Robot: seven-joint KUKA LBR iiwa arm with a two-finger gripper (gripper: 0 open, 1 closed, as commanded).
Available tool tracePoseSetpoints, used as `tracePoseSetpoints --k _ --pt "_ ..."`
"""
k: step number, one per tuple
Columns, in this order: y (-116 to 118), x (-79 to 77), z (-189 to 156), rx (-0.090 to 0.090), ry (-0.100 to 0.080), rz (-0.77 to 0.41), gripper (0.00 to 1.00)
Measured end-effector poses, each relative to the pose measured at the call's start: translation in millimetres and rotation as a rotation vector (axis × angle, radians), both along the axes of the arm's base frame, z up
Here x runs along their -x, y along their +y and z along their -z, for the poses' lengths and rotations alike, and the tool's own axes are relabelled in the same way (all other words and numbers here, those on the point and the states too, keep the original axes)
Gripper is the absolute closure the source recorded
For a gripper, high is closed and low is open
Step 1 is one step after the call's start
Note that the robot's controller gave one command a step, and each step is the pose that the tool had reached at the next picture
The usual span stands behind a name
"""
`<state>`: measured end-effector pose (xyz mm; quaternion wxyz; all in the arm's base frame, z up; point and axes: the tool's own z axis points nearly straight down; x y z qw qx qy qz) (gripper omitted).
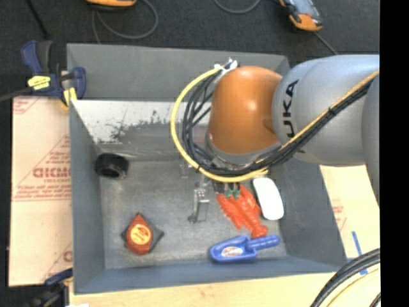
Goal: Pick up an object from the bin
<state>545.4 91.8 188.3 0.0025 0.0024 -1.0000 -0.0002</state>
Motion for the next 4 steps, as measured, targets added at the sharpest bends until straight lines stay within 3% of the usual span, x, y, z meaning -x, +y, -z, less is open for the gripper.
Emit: tracePoseSetpoints --k 1,2,3,4 --pt "-1 -1.6 -5 -0.001 -0.008 0.003 0.0" --pt "15 -1.1 24 0.001 -0.016 -0.114 0.0" --pt "63 22.8 40 0.0 -0.006 -0.394 0.0" --pt "69 24.5 38 -0.001 -0.01 -0.536 0.0"
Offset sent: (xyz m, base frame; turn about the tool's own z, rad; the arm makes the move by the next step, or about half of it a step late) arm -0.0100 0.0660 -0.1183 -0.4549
